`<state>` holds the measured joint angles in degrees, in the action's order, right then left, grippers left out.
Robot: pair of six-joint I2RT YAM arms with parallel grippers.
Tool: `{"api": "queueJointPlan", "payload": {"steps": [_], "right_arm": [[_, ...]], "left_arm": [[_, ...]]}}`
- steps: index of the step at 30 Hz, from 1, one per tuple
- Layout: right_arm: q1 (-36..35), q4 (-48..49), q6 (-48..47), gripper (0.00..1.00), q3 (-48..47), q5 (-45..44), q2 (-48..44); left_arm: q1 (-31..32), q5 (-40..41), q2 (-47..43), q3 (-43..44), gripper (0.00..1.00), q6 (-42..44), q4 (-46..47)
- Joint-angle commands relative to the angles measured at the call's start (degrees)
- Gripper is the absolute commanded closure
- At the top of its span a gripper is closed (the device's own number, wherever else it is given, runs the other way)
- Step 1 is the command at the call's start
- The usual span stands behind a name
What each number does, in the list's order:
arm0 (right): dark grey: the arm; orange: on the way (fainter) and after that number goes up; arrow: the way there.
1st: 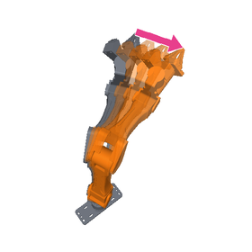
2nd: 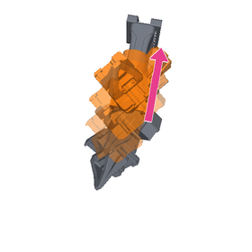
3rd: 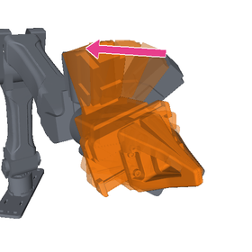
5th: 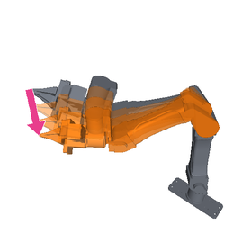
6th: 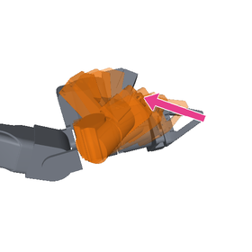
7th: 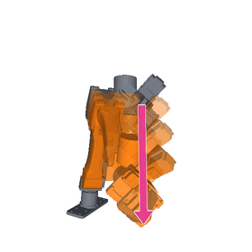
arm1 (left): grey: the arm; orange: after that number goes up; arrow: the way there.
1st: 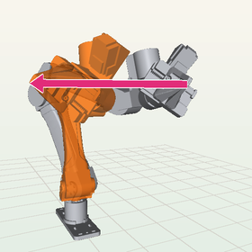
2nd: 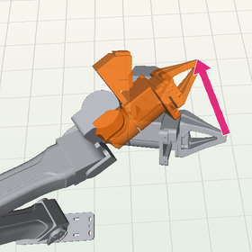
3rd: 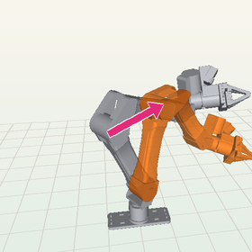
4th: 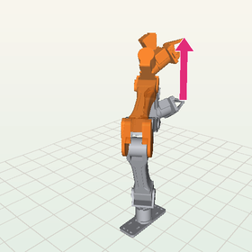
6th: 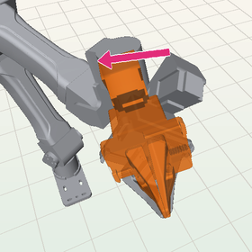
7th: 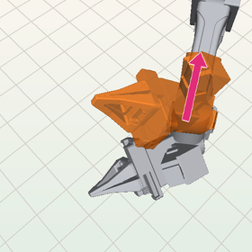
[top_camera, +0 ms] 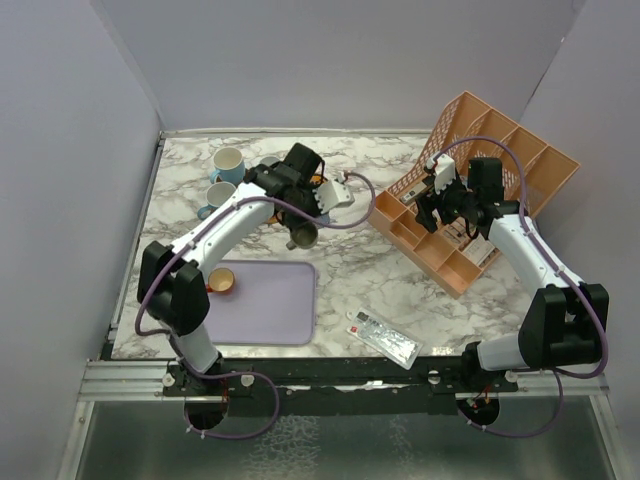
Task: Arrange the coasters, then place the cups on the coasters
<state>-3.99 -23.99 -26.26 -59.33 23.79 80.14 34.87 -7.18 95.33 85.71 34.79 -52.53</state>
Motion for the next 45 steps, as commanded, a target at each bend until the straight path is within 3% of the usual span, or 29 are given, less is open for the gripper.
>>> {"api": "queueJointPlan", "payload": {"steps": [1,12,24,32,45], "right_arm": [[0.41,-0.25,-0.46,0.22,-0.08,-0.42,-0.99],[0.39,0.26,-0.47,0.22,0.33,0.11,-2.22],[0.40,0.23,-0.62,0.22,0.36,-0.37,-1.28],[0.39,0.17,-0.79,0.22,0.40,-0.76,-0.48],[0.39,-0.40,-1.09,0.22,0.09,-0.76,0.22]], "left_arm": [[-3.69,-0.68,6.15,10.04,1.00,2.00,-2.63],[-9.60,-4.57,23.06,33.55,1.00,0.65,-5.62],[-11.35,-1.55,42.58,57.17,1.00,-2.17,-5.38],[-13.00,-2.83,45.71,58.46,1.00,-4.21,0.43],[-13.47,-4.15,48.07,58.25,1.00,-3.51,1.89]]}}
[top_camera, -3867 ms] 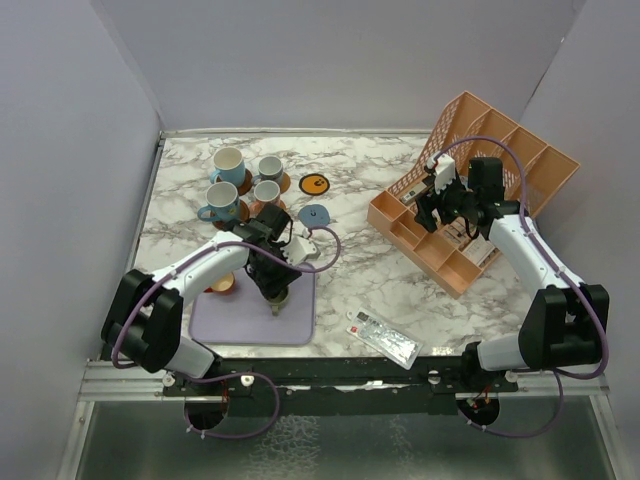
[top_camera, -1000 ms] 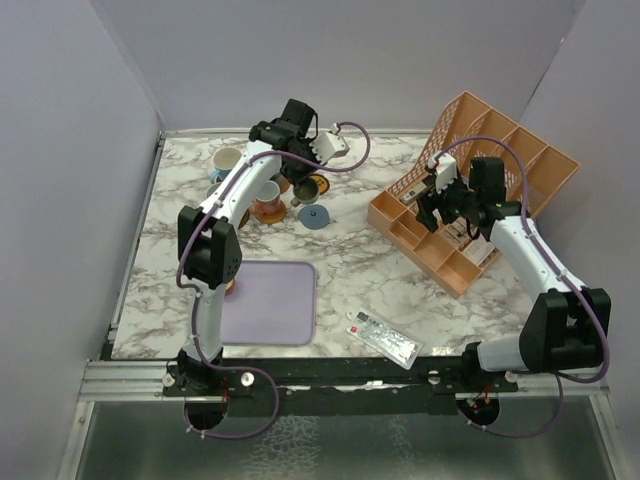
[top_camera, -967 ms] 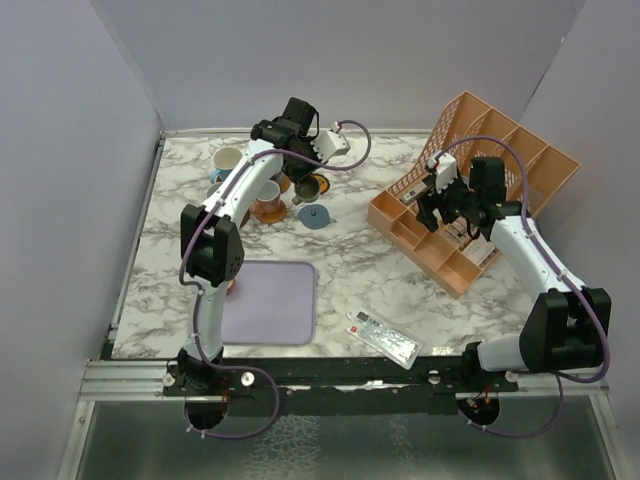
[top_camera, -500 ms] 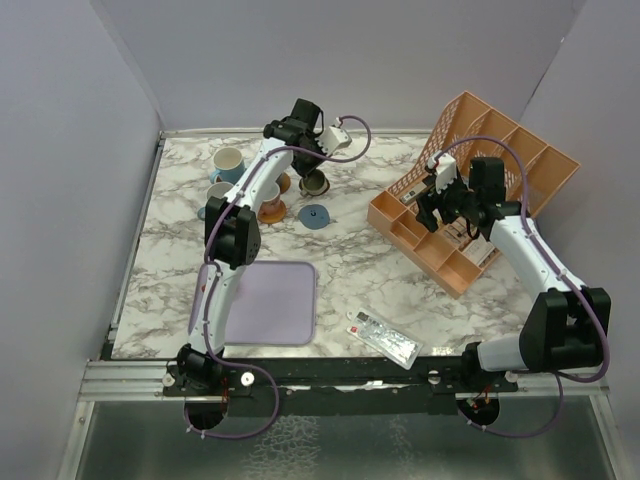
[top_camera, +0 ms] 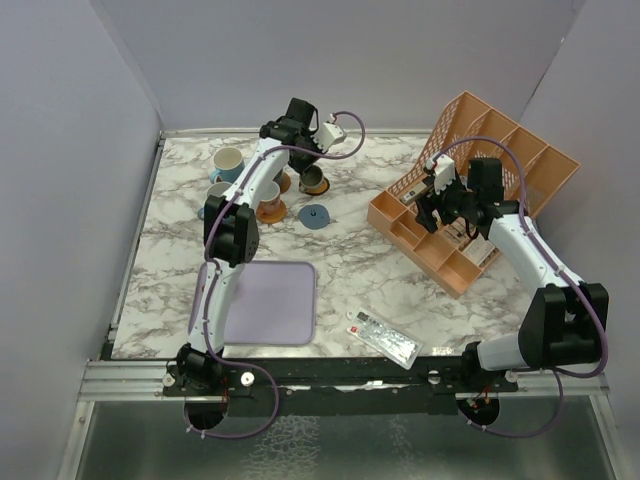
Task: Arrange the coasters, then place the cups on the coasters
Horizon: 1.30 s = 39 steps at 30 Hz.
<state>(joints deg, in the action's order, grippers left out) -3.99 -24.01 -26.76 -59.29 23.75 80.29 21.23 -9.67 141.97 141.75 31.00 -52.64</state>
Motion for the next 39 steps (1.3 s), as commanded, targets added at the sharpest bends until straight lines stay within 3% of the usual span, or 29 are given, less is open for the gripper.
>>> {"api": "queueJointPlan", "payload": {"steps": [1,37,39], "right_arm": [[0.39,-0.34,-0.65,0.22,0.05,-0.72,0.10],[0.39,-0.50,-0.86,0.22,0.05,-0.98,0.12],[0.39,-0.44,-0.88,0.22,0.05,-0.98,0.08]], "left_arm": [[0.13,-1.71,1.52,2.20,1.00,0.44,2.11],[0.12,-0.39,4.88,2.41,1.00,2.97,4.13],[0.12,-0.63,5.06,2.42,0.95,3.05,4.21]]}}
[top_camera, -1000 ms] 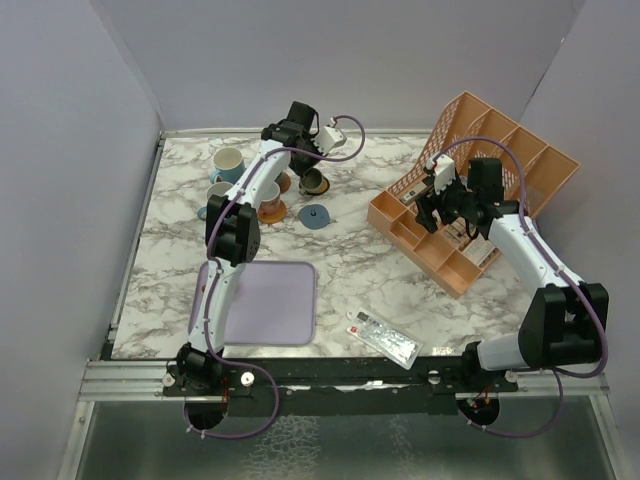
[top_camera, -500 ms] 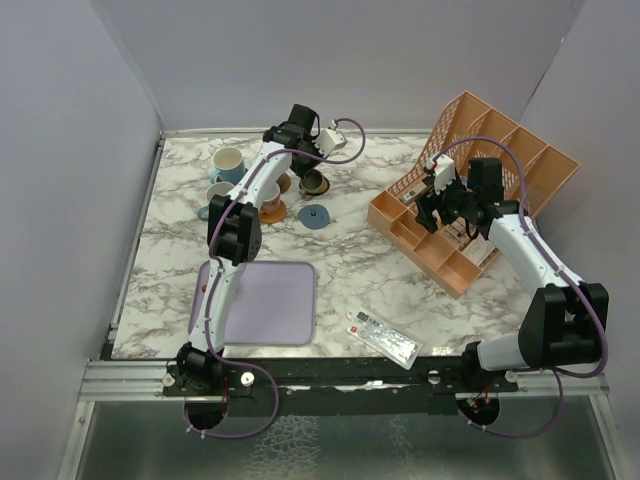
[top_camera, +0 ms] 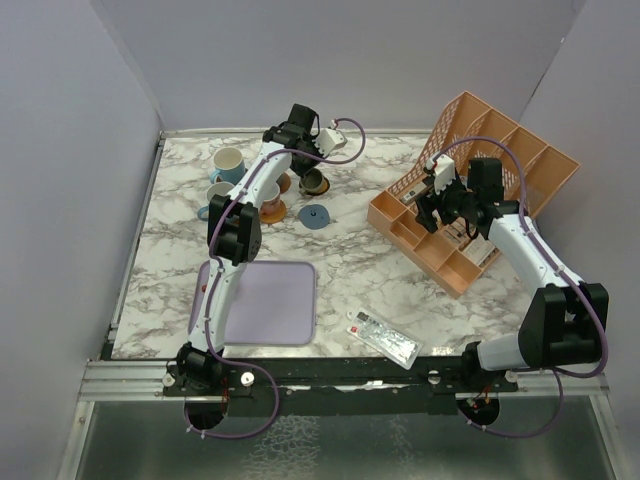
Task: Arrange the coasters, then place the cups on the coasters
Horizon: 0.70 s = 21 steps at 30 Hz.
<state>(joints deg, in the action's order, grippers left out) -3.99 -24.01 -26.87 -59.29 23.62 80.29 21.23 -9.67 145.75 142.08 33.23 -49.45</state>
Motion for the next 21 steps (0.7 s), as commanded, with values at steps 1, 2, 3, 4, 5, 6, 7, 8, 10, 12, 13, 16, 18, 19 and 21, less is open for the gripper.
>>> {"api": "queueJointPlan", "payload": {"steps": [1,2,3,4,5,6,7,8,10,12,13,16,18,19,21], "right_arm": [[0.39,-0.48,-0.84,0.22,0.05,-0.85,0.12],[0.41,-0.50,-0.82,0.22,0.05,-0.85,0.13],[0.39,-0.43,-0.82,0.22,0.04,-0.85,0.12],[0.39,-0.52,-0.85,0.22,0.05,-0.85,0.12],[0.39,-0.56,-0.86,0.22,-0.02,-0.85,0.12],[0.39,-0.54,-0.86,0.22,0.04,-0.85,0.10],[0.39,-0.54,-0.84,0.22,0.05,-0.85,0.10],[0.39,-0.59,-0.82,0.22,0.05,-0.85,0.11],[0.39,-0.56,-0.86,0.22,0.05,-0.85,0.10],[0.39,-0.59,-0.91,0.22,0.05,-0.94,0.19],[0.40,-0.55,-0.90,0.22,0.03,-0.94,0.21],[0.39,-0.52,-0.91,0.22,0.05,-0.94,0.13],[0.39,-0.60,-0.90,0.22,0.05,-1.01,0.29],[0.39,-0.53,-0.90,0.22,0.05,-1.03,0.37],[0.39,-0.58,-0.92,0.22,0.05,-1.08,0.35]], "left_arm": [[0.12,-0.69,1.34,2.14,0.93,0.87,1.02],[0.12,-0.82,1.48,2.15,0.90,0.75,1.02],[0.13,-0.93,1.60,2.27,0.87,0.73,1.09],[0.12,-1.03,1.76,2.32,0.85,0.73,1.17],[0.12,-1.05,1.87,2.40,0.84,0.71,1.26],[0.15,-1.12,2.01,2.41,0.83,0.76,1.34],[0.13,-1.20,2.10,2.44,0.82,0.80,1.49],[0.12,-1.18,2.16,2.49,0.81,0.94,1.73],[0.13,-1.14,2.45,2.54,0.79,1.04,2.33],[0.21,-1.18,2.75,2.86,0.78,1.09,2.72],[0.21,-1.22,2.85,3.05,0.77,1.07,2.90],[0.22,-1.44,3.04,3.12,0.75,1.38,3.42],[0.21,-1.56,3.13,3.11,0.73,1.70,3.77],[0.21,-1.58,3.09,3.11,0.72,1.85,3.90],[0.24,-1.65,3.09,2.99,0.71,2.08,4.18]]}}
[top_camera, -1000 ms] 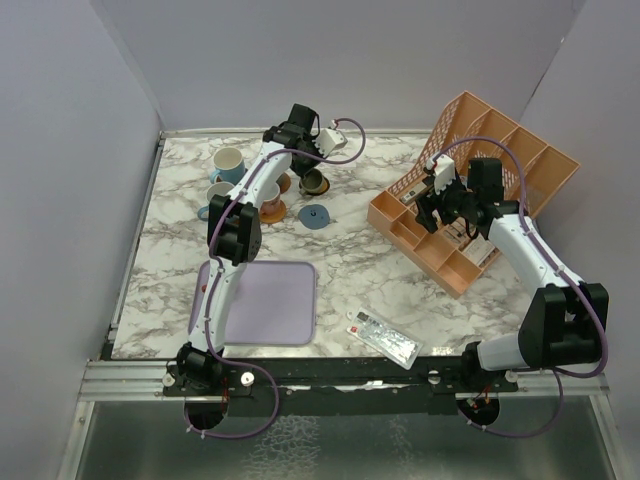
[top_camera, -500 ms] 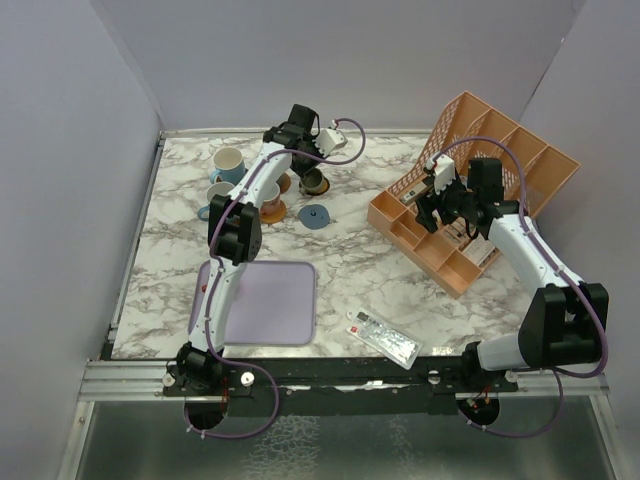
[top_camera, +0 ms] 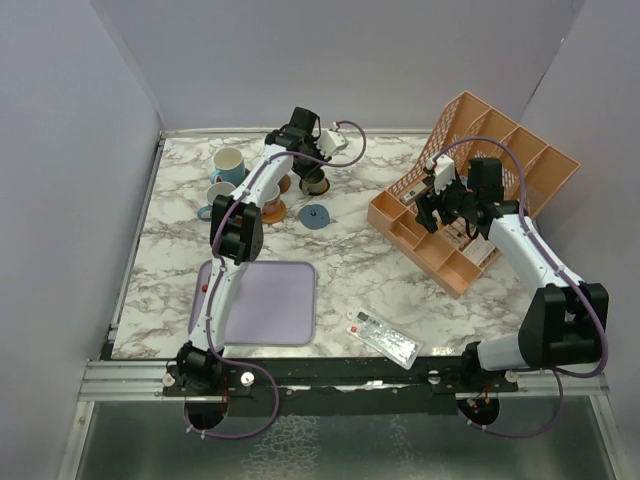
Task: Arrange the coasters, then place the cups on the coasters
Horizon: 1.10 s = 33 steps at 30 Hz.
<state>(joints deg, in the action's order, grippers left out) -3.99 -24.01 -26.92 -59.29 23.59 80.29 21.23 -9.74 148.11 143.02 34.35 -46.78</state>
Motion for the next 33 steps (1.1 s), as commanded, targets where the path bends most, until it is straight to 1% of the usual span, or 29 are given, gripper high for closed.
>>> {"api": "queueJointPlan", "payload": {"steps": [1,6,12,19,23,27,30,33], "right_arm": [[0.39,-0.54,-0.86,0.22,0.05,-1.01,0.38],[0.39,-0.59,-0.93,0.22,0.05,-1.09,0.52],[0.39,-0.59,-1.07,0.22,0.06,-1.09,0.70],[0.39,-0.64,-1.17,0.22,0.05,-1.11,0.78],[0.39,-0.74,-1.08,0.22,-0.01,-1.02,0.61],[0.39,-0.74,-1.04,0.22,-0.04,-0.96,0.31],[0.43,-0.81,-1.03,0.22,-0.13,-0.88,0.07],[0.39,-0.78,-1.00,0.22,-0.13,-0.70,-0.34]], "left_arm": [[0.21,-1.66,0.77,2.08,0.70,0.99,1.71],[0.42,-2.17,0.74,1.82,0.65,1.33,2.34],[0.49,0.03,-0.78,1.63,0.58,1.07,3.79],[0.48,1.49,-7.75,-1.95,0.47,-0.49,6.91],[0.48,2.44,-12.31,-4.69,0.43,-0.93,7.47],[0.50,2.86,-18.71,-11.72,0.39,-0.57,7.50],[0.48,2.84,-26.00,-19.90,0.35,-0.22,7.57],[0.25,2.93,-33.93,-30.05,0.32,0.06,8.05]]}}
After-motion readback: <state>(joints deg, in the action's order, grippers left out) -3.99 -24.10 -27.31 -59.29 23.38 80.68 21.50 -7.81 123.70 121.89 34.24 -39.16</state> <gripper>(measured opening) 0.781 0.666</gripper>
